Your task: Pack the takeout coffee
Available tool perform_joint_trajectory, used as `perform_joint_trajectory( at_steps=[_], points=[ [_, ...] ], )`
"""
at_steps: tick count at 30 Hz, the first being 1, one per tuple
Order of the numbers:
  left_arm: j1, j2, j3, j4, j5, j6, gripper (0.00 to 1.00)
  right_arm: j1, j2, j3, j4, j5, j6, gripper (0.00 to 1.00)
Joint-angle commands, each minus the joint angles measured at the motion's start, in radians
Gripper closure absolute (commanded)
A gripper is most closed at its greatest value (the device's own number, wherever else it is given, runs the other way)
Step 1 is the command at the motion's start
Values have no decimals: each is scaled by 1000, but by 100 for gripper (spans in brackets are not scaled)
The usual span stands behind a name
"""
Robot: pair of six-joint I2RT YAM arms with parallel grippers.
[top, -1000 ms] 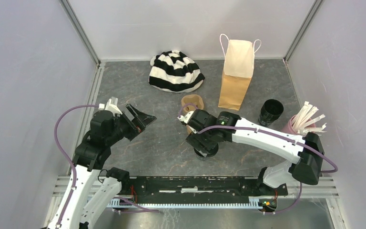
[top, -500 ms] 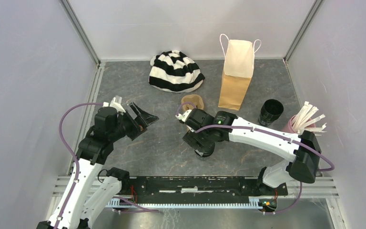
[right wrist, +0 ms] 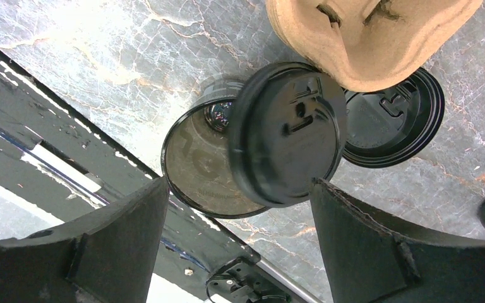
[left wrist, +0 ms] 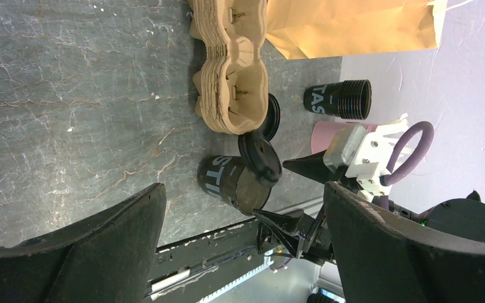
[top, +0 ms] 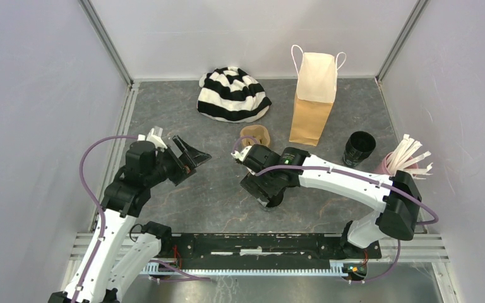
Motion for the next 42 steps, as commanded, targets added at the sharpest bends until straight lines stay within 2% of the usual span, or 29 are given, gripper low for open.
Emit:
perform_joint_trajectory(
  at_steps=[1, 4, 7, 12, 16, 18, 20, 22, 25, 31, 36, 42],
  points=[
    [1, 10, 10, 51, 38, 27, 0, 1, -10, 51, 2, 1, 13, 12],
    [1, 25, 4, 63, 57, 27, 0, -7, -20, 121, -25, 5, 21, 11],
    [1, 43, 0, 79, 77, 31, 0, -81, -60, 123, 2, -50, 37, 10],
    [1, 102, 1, 100, 131, 43, 0, -299, -138, 28, 76, -167, 16, 9],
    [1, 151, 19, 101, 157, 64, 0, -429, -220, -140, 158, -257, 5, 9],
    [1, 175, 32, 101, 165, 70, 0, -463, -241, -232, 208, -250, -11, 12],
    [1, 193, 46, 101, 169, 71, 0, -499, -239, -302, 243, -248, -28, 24],
    [1, 209, 61, 101, 177, 76, 1, -505, -236, -340, 284, -255, -59, 31],
    [1, 228, 78, 101, 185, 83, 1, -506, -245, -375, 343, -294, -82, 33],
    [1, 239, 78, 106, 184, 79, 1, -492, -216, -414, 395, -253, -138, 49],
    [0, 231, 74, 107, 175, 71, 1, -466, -191, -412, 408, -163, -139, 56],
    [0, 209, 65, 108, 160, 45, 1, -446, -169, -416, 430, -162, -149, 62]
  ],
)
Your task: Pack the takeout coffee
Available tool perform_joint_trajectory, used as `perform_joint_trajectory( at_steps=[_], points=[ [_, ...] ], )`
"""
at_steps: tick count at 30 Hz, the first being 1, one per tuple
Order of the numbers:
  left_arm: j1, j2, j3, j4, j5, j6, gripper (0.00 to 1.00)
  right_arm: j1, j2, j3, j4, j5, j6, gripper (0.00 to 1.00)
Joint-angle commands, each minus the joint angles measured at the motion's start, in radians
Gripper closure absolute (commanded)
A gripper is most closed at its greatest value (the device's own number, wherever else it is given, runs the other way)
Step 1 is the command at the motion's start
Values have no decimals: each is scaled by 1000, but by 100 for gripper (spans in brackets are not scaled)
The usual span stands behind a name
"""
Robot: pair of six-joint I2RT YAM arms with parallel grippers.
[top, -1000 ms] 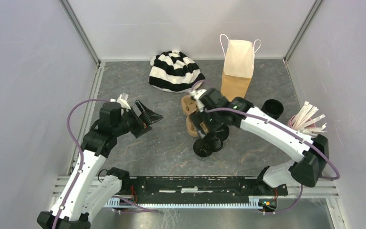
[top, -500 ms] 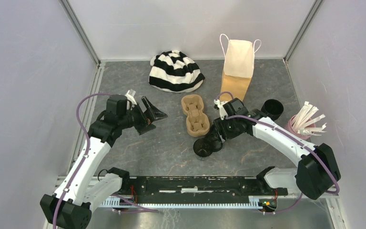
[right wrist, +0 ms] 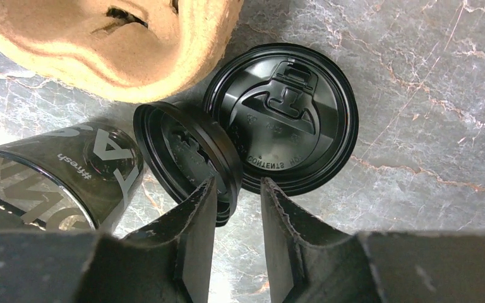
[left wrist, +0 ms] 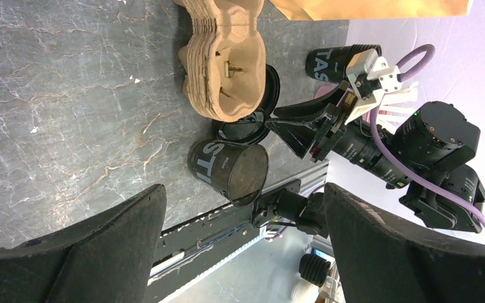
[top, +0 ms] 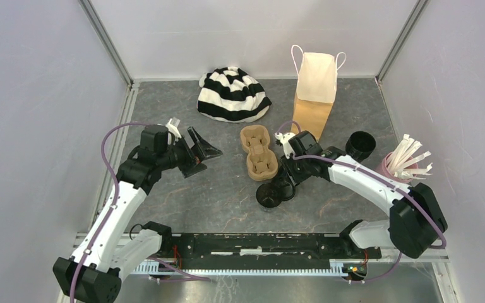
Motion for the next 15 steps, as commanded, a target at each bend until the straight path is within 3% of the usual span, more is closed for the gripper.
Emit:
perform_joint_trajectory(
  at_steps=[1, 8, 15],
  points=[
    [0, -30, 22, 30, 2, 0, 1, 19, 18, -4, 48, 33, -30, 64],
    [-1, -38, 31, 29, 3, -15, 1, 40, 27, -24, 64, 52, -34, 73],
    [-1, -57, 41, 29, 11, -38, 1, 49, -11, 4, 21, 108, -24, 92]
  ],
)
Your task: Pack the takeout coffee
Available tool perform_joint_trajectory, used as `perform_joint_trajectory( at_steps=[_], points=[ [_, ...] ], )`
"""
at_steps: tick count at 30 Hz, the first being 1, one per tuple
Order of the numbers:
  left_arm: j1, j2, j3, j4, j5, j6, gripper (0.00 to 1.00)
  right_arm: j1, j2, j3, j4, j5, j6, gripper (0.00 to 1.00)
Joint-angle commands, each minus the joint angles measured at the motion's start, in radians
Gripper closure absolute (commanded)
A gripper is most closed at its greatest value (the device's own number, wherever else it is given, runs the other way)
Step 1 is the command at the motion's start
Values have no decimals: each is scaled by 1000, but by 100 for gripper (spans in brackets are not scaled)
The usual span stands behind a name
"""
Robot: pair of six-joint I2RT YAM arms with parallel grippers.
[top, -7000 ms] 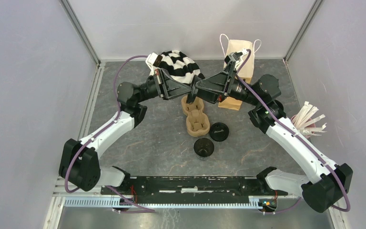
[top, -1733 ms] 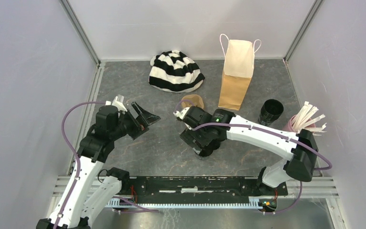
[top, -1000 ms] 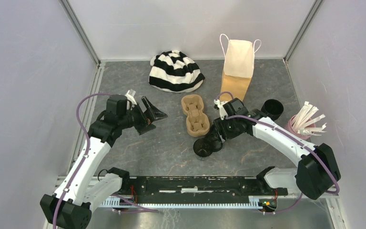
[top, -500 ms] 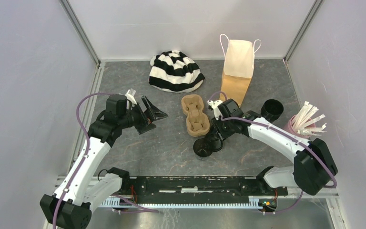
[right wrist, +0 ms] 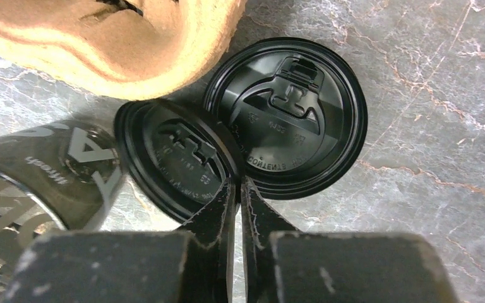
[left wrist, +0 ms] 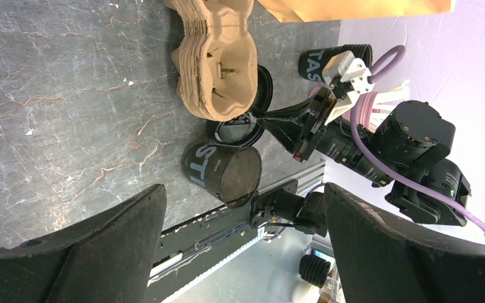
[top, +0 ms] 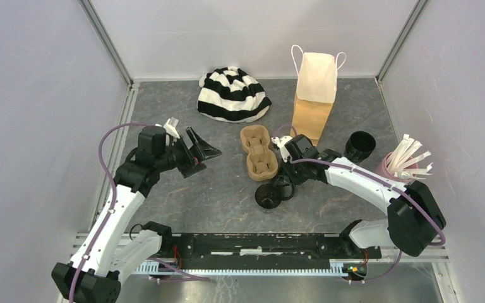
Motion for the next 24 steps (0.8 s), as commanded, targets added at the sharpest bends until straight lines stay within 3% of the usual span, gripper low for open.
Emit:
perform_joint_trajectory(
  at_steps=[1, 4, 13, 15, 18, 24],
  points=[
    [-1, -26, 42, 29, 13, -39, 1, 5, -43, 36, -22, 67, -7, 95],
    [-1, -33, 44, 29, 15, -50, 1, 5, -81, 72, -77, 116, 9, 100],
    [-67, -2, 113, 41, -21, -90, 2, 5, -206, 234, -309, 329, 48, 100],
    [-145, 32, 162, 51, -85, -104, 4, 4, -214, 309, -356, 333, 48, 100],
    [-330, 115, 263, 49, -263, -102, 22, 4, -214, 428, -401, 302, 61, 100],
    [-691, 384, 566, -56, -659, -68, 27, 5, -173, 601, -460, 259, 97, 100]
  ],
)
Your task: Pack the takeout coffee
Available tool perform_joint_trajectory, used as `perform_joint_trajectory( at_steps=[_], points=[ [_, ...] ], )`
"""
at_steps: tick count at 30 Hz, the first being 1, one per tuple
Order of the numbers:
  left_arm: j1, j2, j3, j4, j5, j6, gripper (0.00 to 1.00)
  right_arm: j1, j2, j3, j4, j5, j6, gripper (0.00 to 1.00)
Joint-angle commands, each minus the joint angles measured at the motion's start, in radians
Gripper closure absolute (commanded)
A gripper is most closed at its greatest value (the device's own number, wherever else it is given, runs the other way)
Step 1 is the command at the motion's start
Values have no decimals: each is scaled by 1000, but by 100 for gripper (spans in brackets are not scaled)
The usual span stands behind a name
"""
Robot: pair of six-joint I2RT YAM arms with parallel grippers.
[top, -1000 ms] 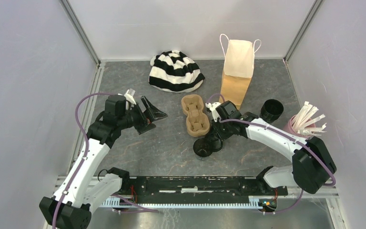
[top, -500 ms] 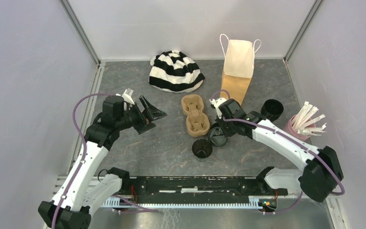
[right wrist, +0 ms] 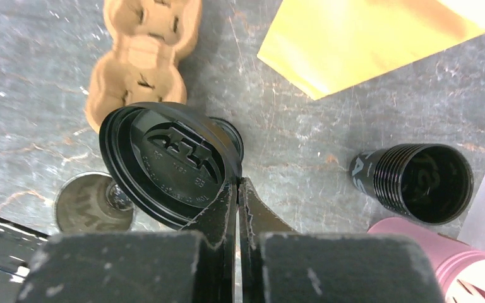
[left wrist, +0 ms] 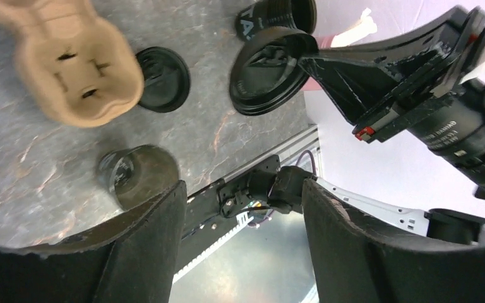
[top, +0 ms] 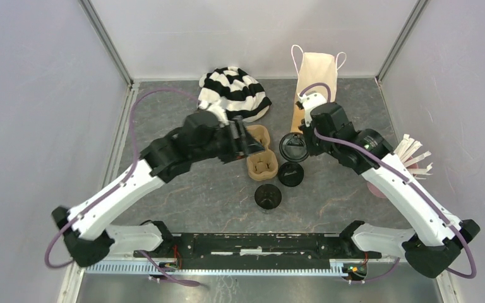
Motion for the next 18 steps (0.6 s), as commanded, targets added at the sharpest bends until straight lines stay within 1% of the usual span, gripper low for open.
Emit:
perform_joint_trajectory(
  at_steps=[1, 3, 4, 6, 11, 18],
  points=[
    [-198, 176, 228, -52, -343, 19, 31, 3, 20, 118, -76, -11, 50, 100],
    [-233, 247, 282, -53, -370, 36, 39, 2, 24, 143, -81, -31, 63, 100],
    [-242, 277, 302, -53, -375, 44, 42, 4, 21, 149, -79, -42, 68, 100],
    [-248, 326, 330, -54, -385, 59, 50, 4, 22, 152, -78, -53, 76, 100],
    [-251, 402, 368, -96, -428, 71, 62, 4, 19, 156, -77, -58, 81, 100],
    [-252, 436, 385, -119, -458, 66, 66, 3, 19, 156, -75, -57, 81, 100]
  ],
)
